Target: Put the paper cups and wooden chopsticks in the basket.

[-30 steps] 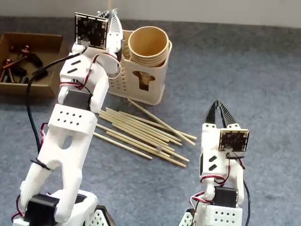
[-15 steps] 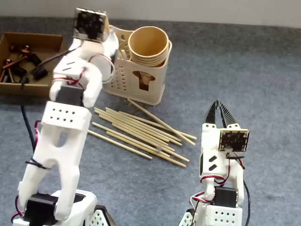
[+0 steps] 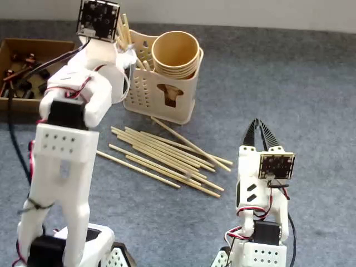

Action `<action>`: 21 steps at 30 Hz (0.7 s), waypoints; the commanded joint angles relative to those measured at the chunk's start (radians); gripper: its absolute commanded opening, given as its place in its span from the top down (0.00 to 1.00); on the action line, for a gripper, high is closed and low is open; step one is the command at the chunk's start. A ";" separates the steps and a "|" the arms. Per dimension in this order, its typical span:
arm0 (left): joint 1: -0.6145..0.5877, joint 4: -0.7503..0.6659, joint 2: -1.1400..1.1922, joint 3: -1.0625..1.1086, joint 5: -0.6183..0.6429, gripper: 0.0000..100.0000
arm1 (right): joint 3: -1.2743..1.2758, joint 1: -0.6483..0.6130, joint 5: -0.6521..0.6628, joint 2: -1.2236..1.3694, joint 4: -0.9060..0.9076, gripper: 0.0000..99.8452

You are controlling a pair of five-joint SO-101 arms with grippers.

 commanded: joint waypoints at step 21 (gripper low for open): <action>-0.377 -0.051 -0.598 0.671 0.003 0.96 | 0.114 -0.033 0.012 -0.004 0.008 0.99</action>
